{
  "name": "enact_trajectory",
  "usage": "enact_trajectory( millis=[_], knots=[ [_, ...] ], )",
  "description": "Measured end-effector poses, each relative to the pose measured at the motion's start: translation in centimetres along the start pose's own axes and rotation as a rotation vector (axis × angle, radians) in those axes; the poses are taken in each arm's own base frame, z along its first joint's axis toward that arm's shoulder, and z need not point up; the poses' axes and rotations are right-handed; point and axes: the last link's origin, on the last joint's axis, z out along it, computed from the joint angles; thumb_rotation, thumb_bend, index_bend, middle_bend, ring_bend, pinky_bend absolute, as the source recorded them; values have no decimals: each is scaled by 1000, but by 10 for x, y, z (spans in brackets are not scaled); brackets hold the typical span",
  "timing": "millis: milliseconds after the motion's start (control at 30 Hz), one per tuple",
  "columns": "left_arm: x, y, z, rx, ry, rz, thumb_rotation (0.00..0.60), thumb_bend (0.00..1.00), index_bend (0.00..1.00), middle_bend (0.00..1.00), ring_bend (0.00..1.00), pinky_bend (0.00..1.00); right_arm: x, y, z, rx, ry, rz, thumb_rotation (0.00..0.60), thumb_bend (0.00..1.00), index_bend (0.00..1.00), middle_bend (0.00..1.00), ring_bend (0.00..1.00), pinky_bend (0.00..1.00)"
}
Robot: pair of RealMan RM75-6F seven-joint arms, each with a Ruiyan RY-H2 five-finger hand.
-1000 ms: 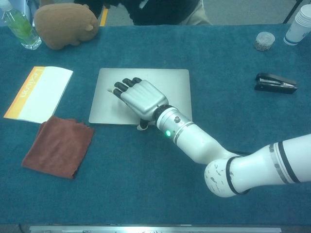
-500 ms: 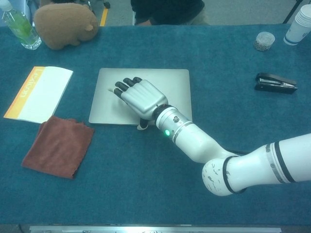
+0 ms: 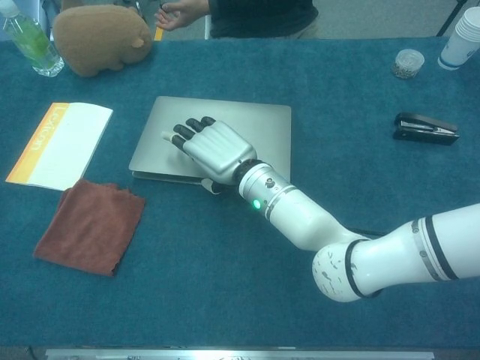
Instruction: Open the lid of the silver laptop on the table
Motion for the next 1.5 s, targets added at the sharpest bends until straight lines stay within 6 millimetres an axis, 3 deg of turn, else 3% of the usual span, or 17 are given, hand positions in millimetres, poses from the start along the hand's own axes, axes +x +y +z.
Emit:
enact_trajectory(
  millis=[767,1500],
  knots=[
    [-25,5,6,-60,-126,-11,600,397,323,298,216,237,30,14,8,-29,55,-85,600,342,0,75,15,122],
    [-43,37,20,-242,-226,-59,600,397,323,298,216,237,50,28,20,-64,89,-159,600,341,0,75,15,122]
  ],
)
